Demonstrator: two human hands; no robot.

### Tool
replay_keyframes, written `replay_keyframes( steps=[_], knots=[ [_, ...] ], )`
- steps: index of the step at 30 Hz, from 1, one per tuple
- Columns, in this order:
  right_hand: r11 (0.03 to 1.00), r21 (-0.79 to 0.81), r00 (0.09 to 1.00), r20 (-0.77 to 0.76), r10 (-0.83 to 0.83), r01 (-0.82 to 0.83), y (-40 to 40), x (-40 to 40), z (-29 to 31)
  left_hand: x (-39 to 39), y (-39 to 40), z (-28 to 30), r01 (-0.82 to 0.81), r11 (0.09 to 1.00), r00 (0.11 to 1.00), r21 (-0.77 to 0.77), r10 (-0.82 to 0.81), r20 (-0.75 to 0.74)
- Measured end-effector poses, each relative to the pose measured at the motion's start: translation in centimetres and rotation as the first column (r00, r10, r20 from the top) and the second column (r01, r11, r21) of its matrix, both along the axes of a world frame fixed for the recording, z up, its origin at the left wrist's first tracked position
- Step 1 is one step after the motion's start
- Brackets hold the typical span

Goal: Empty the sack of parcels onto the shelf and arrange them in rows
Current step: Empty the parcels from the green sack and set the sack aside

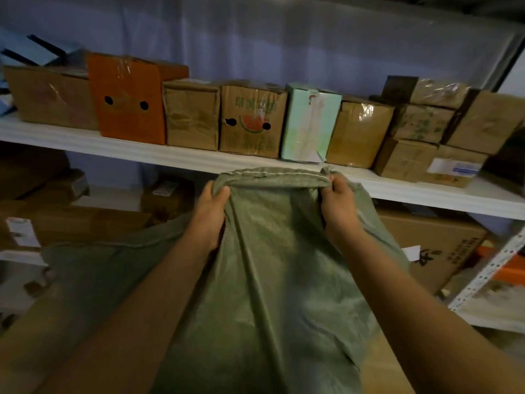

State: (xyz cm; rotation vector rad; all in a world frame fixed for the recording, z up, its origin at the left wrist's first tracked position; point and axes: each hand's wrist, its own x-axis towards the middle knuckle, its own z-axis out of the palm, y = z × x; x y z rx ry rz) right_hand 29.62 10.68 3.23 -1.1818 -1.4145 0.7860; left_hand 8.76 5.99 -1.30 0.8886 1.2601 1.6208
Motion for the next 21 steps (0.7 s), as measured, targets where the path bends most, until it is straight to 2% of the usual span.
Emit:
replay_keyframes(
  steps=[2, 4, 5, 6, 7, 9, 11, 14, 16, 17, 19, 21],
  knots=[
    [0.997, -0.079, 0.999, 0.045, -0.006, 0.009, 0.1, 0.6, -1.6, 1.1, -0.4, -1.3, -0.020, 1.000, 0.999, -0.017, 0.019, -0.044],
    [0.977, -0.198, 0.966, 0.257, -0.024, 0.077, -0.2, 1.3, -4.8, 2.7, -1.3, -4.6, -0.071, 0.991, 0.978, -0.113, 0.046, -0.205],
    [0.963, -0.256, 0.939, 0.344, 0.006, 0.087, -0.8, 1.7, -6.3, 3.0, -1.8, -6.4, -0.071, 0.978, 0.968, -0.198, 0.020, -0.250],
    [0.951, -0.303, 0.931, 0.362, 0.049, 0.067, -1.4, 2.1, -7.1, 3.2, -2.2, -7.0, -0.059, 0.964, 0.969, -0.260, -0.007, -0.245],
    [0.945, -0.326, 0.946, 0.307, 0.100, 0.006, -2.2, 2.2, -6.5, 2.9, -1.8, -6.6, -0.066, 0.962, 0.981, -0.266, 0.014, -0.192],
    [0.947, -0.292, 0.977, 0.124, 0.172, -0.130, -2.5, 1.5, -2.9, 2.0, -0.7, -3.0, -0.114, 0.979, 0.990, -0.171, 0.098, -0.097],
    [0.952, -0.182, 0.964, 0.051, 0.260, -0.247, -1.7, 0.4, 1.9, 1.2, 0.4, 2.3, -0.139, 0.990, 0.990, -0.036, 0.139, -0.005],
    [0.957, -0.033, 0.947, -0.155, 0.280, -0.289, -0.2, -0.8, 6.5, 1.2, 0.8, 7.4, -0.158, 0.976, 0.987, 0.147, 0.150, 0.064],
    [0.959, -0.006, 0.950, -0.143, 0.278, -0.282, 0.3, -0.6, 6.4, 0.8, 1.2, 6.9, -0.161, 0.976, 0.985, 0.148, 0.168, -0.035],
    [0.961, -0.011, 0.957, -0.093, 0.273, -0.275, 0.3, -0.3, 5.7, 0.7, 1.2, 5.8, -0.152, 0.984, 0.979, 0.096, 0.163, -0.120],
    [0.975, -0.087, 0.968, 0.132, 0.215, -0.205, 0.3, 0.4, 2.7, 0.9, 0.7, 2.6, -0.129, 0.989, 0.936, -0.071, 0.098, -0.339],
    [0.981, -0.172, 0.902, 0.404, 0.151, -0.087, 0.5, 1.6, -0.5, 1.2, -0.5, -0.5, -0.168, 0.961, 0.812, -0.220, 0.009, -0.584]
  ],
)
